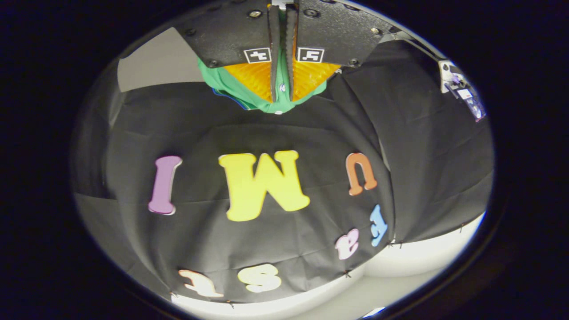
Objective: Put the clothes into the washing machine and then close the washing machine lid.
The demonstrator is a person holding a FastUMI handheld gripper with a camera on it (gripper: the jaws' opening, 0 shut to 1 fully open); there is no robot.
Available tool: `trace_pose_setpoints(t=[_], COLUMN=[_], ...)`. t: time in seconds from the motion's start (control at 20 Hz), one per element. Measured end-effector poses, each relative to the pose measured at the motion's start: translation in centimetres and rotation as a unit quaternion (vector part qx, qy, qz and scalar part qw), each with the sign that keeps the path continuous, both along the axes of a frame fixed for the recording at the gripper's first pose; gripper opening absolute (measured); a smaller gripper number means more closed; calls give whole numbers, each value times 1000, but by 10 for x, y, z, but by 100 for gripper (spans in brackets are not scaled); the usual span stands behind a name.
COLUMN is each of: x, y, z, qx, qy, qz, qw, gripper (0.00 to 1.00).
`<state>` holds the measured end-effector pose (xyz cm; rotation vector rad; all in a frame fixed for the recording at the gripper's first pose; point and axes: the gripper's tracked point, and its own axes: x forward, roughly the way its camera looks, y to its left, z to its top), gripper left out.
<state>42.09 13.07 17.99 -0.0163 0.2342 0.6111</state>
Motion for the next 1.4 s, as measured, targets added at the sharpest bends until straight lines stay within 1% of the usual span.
trace_pose_setpoints(t=[0.1,0.2,0.4,0.45,0.6,0.85,0.95,1.1,1.2,1.35,1.4], x=[-4,-6,3,5,17,40,59,75,88,103,108], y=[33,57,94,100,125,134,139,137,130,127,125], z=[-5,-12,-55,-68,-130,-246,-288,-338,-367,-406,-417], qx=[2,3,4,1,-17,-34,-51,-66,-82,-90,-101], qy=[7,14,51,64,112,189,206,231,228,251,258], qz=[28,45,38,30,1,-55,-81,-116,-133,-157,-163], qw=[1000,999,998,997,994,980,974,964,961,951,947], gripper=[9,8,8,8,9,9,9,9,9,9,9])
